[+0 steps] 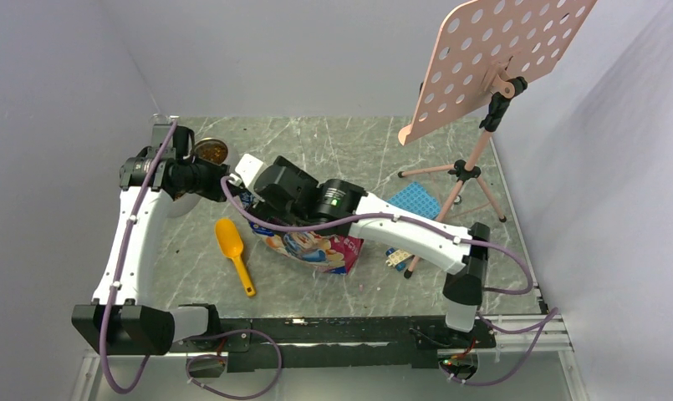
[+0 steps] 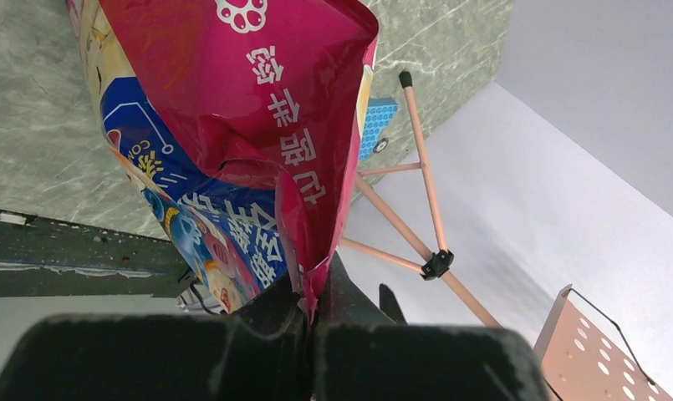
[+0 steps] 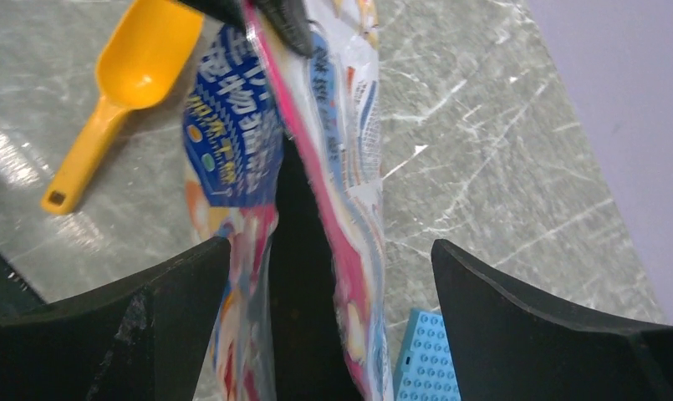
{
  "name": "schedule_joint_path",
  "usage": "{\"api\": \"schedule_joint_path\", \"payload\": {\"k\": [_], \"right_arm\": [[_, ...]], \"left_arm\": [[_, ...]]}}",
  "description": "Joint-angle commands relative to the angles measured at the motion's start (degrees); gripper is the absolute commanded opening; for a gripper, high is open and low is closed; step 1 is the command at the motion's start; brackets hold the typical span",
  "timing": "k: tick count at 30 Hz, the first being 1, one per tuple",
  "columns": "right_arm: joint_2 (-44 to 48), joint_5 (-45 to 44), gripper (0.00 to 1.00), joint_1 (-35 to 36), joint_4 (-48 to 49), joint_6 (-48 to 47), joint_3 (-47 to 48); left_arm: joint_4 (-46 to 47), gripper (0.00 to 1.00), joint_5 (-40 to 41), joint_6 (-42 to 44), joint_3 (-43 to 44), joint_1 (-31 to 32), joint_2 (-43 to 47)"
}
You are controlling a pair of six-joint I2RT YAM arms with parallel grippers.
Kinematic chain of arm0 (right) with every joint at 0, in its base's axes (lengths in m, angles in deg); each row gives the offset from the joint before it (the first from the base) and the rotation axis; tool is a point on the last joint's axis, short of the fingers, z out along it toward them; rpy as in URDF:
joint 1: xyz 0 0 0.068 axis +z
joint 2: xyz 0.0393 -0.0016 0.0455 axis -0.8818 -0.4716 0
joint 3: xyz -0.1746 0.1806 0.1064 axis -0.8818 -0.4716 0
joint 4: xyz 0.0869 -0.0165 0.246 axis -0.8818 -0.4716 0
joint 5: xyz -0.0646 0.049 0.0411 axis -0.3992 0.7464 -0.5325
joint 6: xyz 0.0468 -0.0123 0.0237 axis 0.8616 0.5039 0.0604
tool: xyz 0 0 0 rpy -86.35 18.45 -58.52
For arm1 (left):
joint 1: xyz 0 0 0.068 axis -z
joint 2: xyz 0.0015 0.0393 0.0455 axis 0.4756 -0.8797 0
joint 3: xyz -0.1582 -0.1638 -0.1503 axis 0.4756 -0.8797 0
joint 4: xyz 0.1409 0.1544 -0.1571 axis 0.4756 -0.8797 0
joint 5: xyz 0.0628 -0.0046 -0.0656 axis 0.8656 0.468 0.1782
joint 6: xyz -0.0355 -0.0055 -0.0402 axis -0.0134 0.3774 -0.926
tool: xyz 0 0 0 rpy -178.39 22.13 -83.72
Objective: Serve the pet food
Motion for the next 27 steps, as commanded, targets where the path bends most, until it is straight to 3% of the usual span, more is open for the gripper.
{"api": "schedule_joint_path", "payload": {"k": [1,2,4,5,7,12,14,18,19,20,21,23,24,27], "right_arm": [[-0.9,-10.9,0.87,0.5,-1.1,0.9,4.7],[-0.2,-11.2,0.71,0.5,-1.2,0.6,3.6],[2.0,-11.4,0.12,0.7,-1.3,0.3,1.0],[3.0,-10.9,0.00,0.7,-2.0,0.3,-0.1],[7.3,-7.0,0.00,0.8,-2.8,-0.5,-5.9],[11.3,-8.6,0.00,0.8,-2.7,1.0,-10.6],[11.8,-11.0,0.20,0.8,-2.9,1.1,-11.6],[13.9,-12.9,0.22,0.8,-2.7,0.2,-13.7],[14.5,-13.0,0.20,0.8,-2.7,0.1,-14.2],[15.1,-12.0,0.04,0.7,-2.7,-0.1,-14.7],[15.5,-10.7,0.00,0.7,-2.7,-0.2,-15.0],[16.6,-7.2,0.00,0.8,-1.5,0.1,-16.1],[17.0,-5.7,0.00,0.8,-0.6,0.3,-16.5],[17.2,-3.6,0.00,0.8,1.4,2.1,-15.7]], "left_arm": [[5.2,0.00,0.5,-11.4,0.0,-0.8,4.7],[5.4,0.00,0.4,-11.3,-0.4,-0.8,4.9],[5.7,0.00,0.4,-11.2,-0.7,-0.8,4.8],[5.9,0.00,0.3,-11.0,-0.7,-0.9,4.7],[5.0,0.00,0.6,-9.9,0.9,-0.9,3.6],[3.1,0.00,0.7,-7.9,4.3,-1.9,1.8],[2.9,0.00,0.5,-7.5,4.6,-2.3,1.6],[3.2,0.00,0.0,-7.5,3.2,-2.4,2.3],[3.3,0.00,0.0,-7.5,2.8,-2.5,2.5],[3.5,0.00,0.0,-7.5,2.4,-2.6,2.7],[3.8,0.00,-0.3,-7.3,2.0,-2.6,3.0],[5.3,0.00,-1.0,-7.6,0.4,-2.1,3.9],[6.8,0.02,-1.4,-8.0,-1.0,-1.5,4.7],[11.7,0.30,-0.9,-10.9,-6.3,1.8,8.7]]}}
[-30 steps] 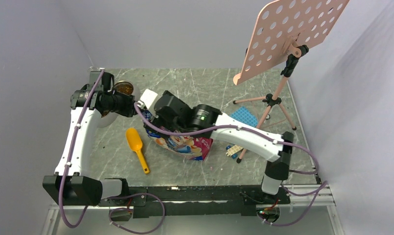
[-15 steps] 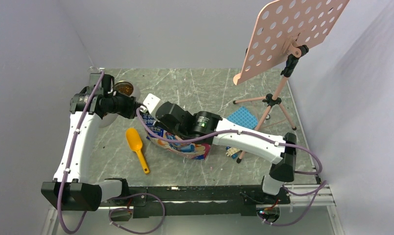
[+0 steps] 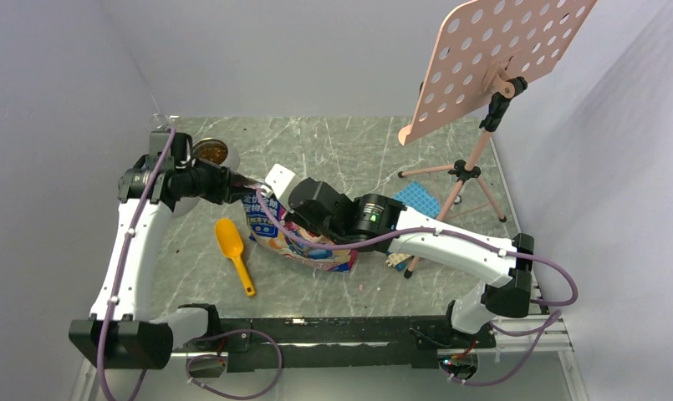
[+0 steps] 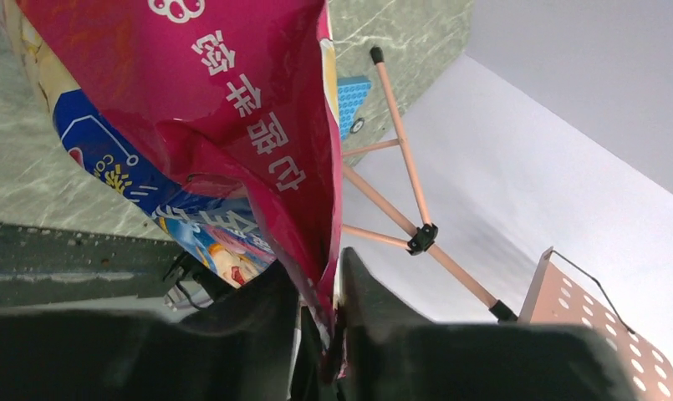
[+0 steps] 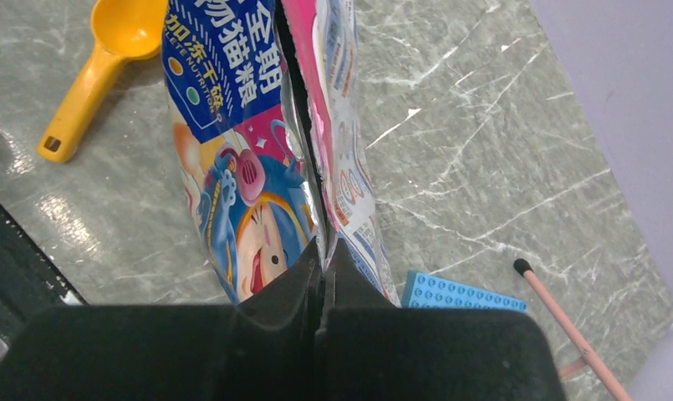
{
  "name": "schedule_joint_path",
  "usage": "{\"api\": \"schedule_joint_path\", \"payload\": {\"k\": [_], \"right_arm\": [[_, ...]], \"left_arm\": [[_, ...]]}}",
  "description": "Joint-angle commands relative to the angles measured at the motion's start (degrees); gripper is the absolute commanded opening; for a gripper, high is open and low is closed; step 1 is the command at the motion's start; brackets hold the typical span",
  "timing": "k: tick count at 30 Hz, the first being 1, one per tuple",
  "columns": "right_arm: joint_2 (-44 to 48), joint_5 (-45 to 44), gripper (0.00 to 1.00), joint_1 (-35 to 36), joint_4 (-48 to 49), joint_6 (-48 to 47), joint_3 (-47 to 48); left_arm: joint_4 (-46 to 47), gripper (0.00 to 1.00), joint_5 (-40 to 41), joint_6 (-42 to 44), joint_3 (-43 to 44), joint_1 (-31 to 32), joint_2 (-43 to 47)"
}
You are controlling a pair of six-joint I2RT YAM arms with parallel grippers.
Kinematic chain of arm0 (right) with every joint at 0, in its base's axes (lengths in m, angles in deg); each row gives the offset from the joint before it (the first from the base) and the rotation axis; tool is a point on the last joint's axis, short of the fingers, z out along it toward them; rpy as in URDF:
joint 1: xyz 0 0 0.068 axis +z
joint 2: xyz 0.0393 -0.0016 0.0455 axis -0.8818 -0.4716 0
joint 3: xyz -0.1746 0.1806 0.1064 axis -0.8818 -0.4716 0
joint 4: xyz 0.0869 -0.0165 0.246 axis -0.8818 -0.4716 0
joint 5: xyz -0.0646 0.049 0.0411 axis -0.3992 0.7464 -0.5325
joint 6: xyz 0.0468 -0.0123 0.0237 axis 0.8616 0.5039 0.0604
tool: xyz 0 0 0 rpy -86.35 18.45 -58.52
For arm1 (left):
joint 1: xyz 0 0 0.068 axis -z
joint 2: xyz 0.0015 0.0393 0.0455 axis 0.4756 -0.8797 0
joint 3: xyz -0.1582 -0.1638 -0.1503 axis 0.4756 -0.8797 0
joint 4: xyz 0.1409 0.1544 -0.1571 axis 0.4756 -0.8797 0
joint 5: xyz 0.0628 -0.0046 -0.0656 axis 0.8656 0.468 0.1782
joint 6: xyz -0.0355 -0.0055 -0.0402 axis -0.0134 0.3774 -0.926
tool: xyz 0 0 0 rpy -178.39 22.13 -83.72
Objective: Serve the pet food
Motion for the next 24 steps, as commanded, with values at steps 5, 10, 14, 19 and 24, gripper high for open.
{"api": "schedule_joint_path", "payload": {"k": [5,10,14,19,24], "right_arm": [[4.2,2.8,0.00,-0.5,-1.1,1.2,1.3],[3.3,4.9,0.00,-0.5,-1.9,0.5,2.4],[3.6,5.4,0.00,-0.5,-2.4,0.5,2.8],[4.5,3.4,0.05,-0.5,-3.0,-0.3,1.0],[5.8,-0.7,0.30,-0.5,-4.3,-1.9,-1.7]], "left_arm": [[10.1,0.56,7.3,-15.5,-6.9,10.2,11.5],[15.1,0.56,9.9,-20.0,-12.0,17.5,12.7],[17.7,0.41,11.7,-19.8,-13.3,18.9,12.4],[18.1,0.06,13.8,-20.6,-13.2,18.8,13.0],[14.0,0.00,13.2,-21.2,-9.9,18.3,11.0]]}}
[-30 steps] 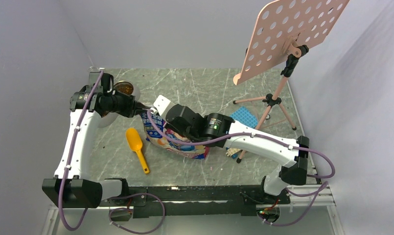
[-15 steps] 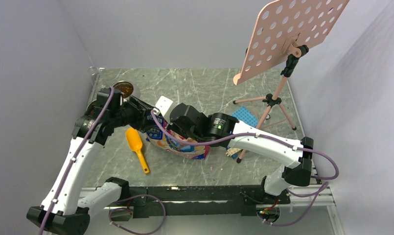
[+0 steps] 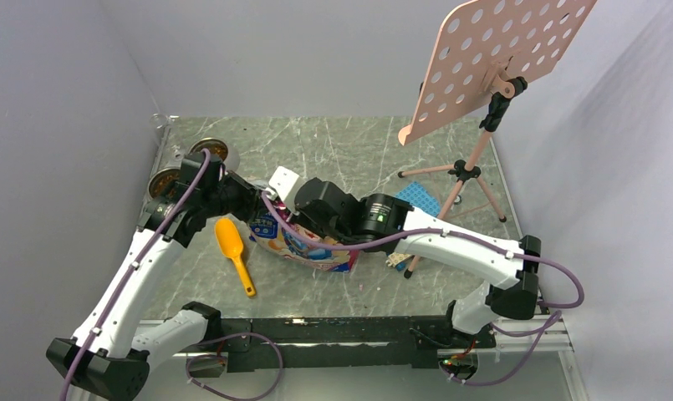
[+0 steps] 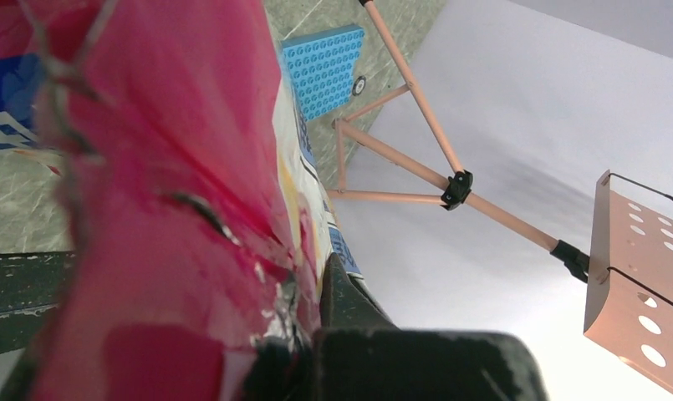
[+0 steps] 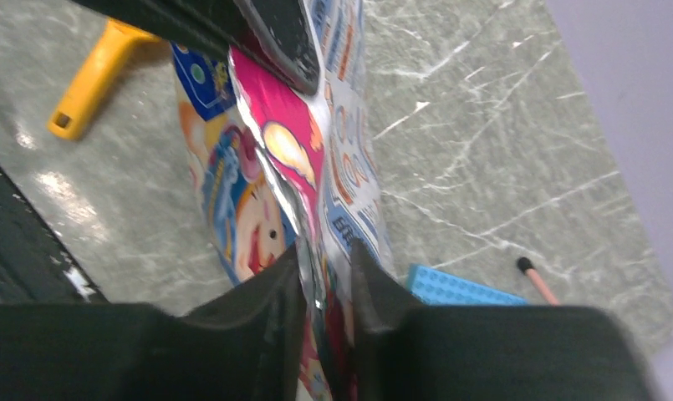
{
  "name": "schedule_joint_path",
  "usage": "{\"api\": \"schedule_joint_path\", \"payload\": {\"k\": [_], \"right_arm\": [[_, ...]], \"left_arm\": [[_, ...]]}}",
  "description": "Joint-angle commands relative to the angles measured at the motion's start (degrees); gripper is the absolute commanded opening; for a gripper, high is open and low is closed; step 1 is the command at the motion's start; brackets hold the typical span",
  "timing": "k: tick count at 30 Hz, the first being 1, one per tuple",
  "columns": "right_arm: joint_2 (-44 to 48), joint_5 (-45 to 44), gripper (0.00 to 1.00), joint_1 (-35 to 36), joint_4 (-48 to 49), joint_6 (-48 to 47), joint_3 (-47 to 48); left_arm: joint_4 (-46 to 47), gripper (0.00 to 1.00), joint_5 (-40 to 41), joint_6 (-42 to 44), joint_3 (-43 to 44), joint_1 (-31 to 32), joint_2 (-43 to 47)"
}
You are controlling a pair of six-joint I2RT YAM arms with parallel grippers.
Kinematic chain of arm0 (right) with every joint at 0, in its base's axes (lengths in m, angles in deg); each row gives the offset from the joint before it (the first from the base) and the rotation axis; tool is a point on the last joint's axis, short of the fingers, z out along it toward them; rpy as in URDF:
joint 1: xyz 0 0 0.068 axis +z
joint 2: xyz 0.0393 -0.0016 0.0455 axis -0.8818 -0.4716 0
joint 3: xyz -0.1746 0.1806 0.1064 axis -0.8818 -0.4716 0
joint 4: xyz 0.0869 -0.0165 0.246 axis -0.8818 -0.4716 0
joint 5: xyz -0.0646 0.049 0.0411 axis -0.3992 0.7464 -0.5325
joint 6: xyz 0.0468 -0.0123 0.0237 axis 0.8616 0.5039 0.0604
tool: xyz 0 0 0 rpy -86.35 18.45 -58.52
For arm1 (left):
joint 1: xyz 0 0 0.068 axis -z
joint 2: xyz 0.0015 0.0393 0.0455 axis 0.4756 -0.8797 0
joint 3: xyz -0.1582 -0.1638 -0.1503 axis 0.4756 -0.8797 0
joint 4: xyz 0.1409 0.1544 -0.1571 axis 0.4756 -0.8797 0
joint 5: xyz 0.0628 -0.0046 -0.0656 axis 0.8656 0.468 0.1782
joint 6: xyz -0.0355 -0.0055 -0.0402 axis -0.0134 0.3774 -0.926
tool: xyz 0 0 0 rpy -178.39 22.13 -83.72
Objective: Serve the pet food
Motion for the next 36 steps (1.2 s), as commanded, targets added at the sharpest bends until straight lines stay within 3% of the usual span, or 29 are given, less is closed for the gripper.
{"api": "schedule_joint_path", "payload": {"k": [1,4,6,17,24,30,36], "right_arm": [[4.5,-5.2,0.32,-0.1,-3.7,-2.2,-1.3],[5.6,-7.6,0.28,-0.1,-4.2,-3.4,-2.8],[6.9,-10.7,0.00,-0.1,-3.8,-3.2,-4.4],[22.6,-12.0,0.00,0.0,-1.2,1.3,-16.0],[25.6,-14.3,0.00,-0.1,-4.5,2.7,-17.9],[20.1,-6.5,0.00,0.0,-3.9,2.9,-13.6],[9.3,-3.2,0.50,-0.1,3.4,1.1,-4.9]], "left_arm": [[-4.3,0.00,3.4,-12.9,4.4,-0.6,-1.4],[-6.7,0.00,2.5,-12.7,6.4,-1.5,-2.5],[-7.4,0.00,1.6,-12.7,6.8,-2.7,-2.7],[-10.1,0.00,-0.7,-8.7,7.5,-10.8,-3.1],[-12.0,0.00,-2.6,-5.0,10.4,-14.8,-6.4],[-11.6,0.00,-2.7,-5.9,12.2,-10.6,-6.8],[-9.1,0.00,-2.7,-10.2,8.0,-7.0,-4.0]]}}
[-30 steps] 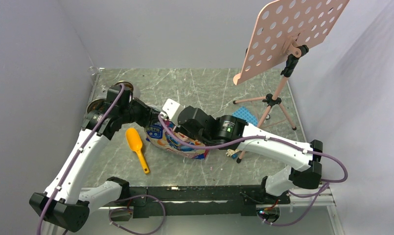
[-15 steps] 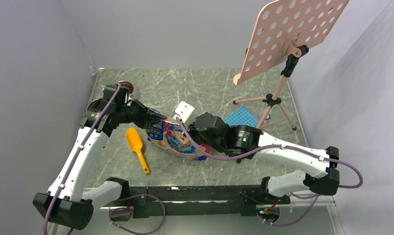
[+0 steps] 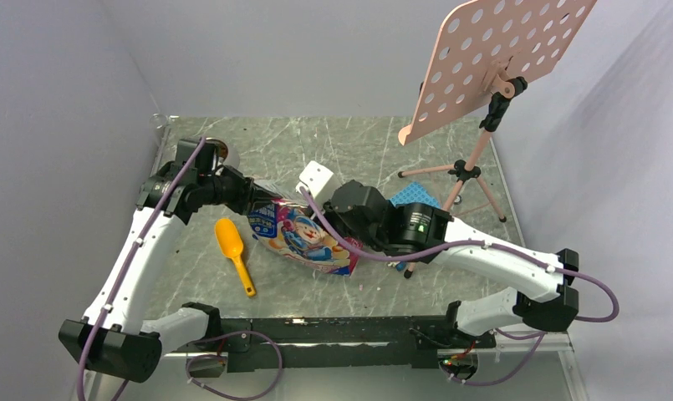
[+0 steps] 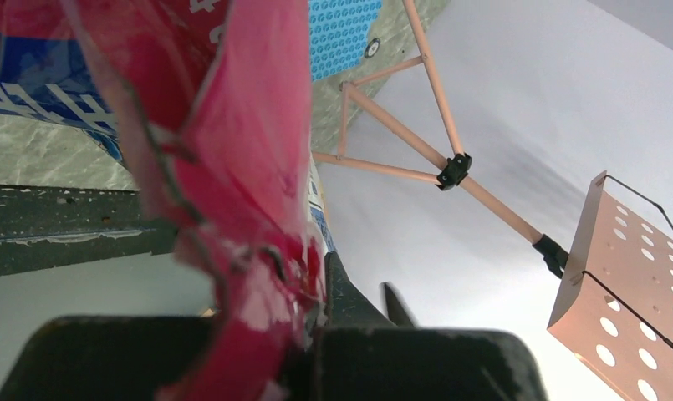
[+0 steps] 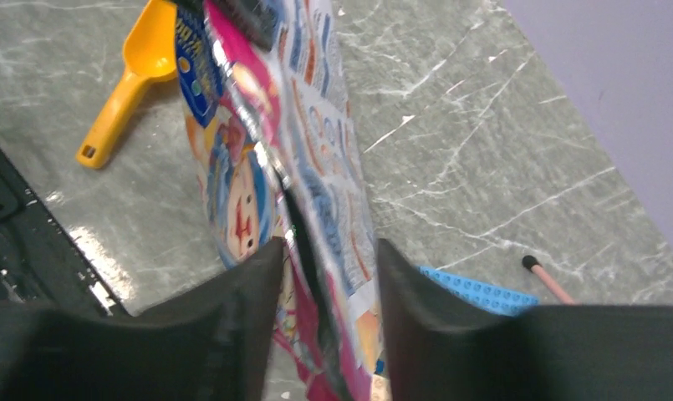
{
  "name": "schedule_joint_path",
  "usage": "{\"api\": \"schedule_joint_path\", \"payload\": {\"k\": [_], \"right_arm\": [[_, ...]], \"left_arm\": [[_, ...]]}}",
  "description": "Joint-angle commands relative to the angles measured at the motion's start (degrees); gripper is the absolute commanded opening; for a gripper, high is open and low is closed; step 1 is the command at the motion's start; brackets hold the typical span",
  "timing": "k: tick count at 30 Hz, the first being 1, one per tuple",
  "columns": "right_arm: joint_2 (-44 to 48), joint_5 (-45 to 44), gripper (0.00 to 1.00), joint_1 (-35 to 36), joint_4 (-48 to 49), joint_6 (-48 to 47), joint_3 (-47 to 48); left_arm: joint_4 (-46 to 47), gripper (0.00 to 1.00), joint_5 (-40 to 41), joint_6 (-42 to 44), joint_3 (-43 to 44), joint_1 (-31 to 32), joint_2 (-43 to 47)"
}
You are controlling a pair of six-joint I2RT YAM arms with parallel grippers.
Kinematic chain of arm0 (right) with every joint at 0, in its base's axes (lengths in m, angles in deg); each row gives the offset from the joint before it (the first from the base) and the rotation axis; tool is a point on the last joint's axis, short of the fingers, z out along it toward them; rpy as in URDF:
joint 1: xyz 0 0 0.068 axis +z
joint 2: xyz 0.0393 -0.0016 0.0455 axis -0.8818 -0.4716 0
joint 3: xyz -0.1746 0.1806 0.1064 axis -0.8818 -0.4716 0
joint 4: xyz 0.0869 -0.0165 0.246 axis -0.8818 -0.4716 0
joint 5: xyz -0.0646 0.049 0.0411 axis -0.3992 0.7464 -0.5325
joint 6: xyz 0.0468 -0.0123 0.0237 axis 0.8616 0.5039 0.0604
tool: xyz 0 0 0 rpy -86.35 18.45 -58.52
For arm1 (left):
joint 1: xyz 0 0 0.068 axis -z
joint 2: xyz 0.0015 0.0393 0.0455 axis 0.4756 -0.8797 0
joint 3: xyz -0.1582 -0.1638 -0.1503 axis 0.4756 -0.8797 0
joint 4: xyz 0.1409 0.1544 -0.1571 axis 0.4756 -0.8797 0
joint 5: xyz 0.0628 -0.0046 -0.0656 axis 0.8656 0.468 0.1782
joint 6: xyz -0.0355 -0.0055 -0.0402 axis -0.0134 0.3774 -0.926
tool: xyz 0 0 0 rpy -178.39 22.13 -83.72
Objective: Serve the pet food
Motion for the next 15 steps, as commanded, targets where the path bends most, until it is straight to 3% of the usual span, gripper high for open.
{"api": "schedule_joint_path", "payload": {"k": [1,5,11,12,13,15], "right_arm": [[-5.3,-2.0,0.54,-0.4,-0.5,-1.7,6.4],[-13.2,-0.8,0.60,-0.3,0.0,-3.6,13.6],[-19.3,-1.6,0.59,-0.4,0.1,-4.0,17.1],[-19.7,-2.6,0.55,-0.3,0.0,-3.6,17.3],[-19.8,-3.8,0.45,-0.3,-0.3,-3.2,17.3],[-19.1,-6.8,0.00,-0.4,-0.2,-2.7,16.3]], "left_arm": [[0.0,0.00,8.7,-12.6,0.4,0.4,3.7],[-0.4,0.00,8.9,-12.8,1.1,0.8,4.0],[0.0,0.00,8.8,-13.3,1.6,0.9,4.3],[-0.2,0.00,8.8,-13.3,1.6,0.9,4.3],[-0.2,0.00,9.0,-13.3,1.6,0.9,4.5],[-0.6,0.00,9.3,-13.7,1.1,0.9,4.8]]}}
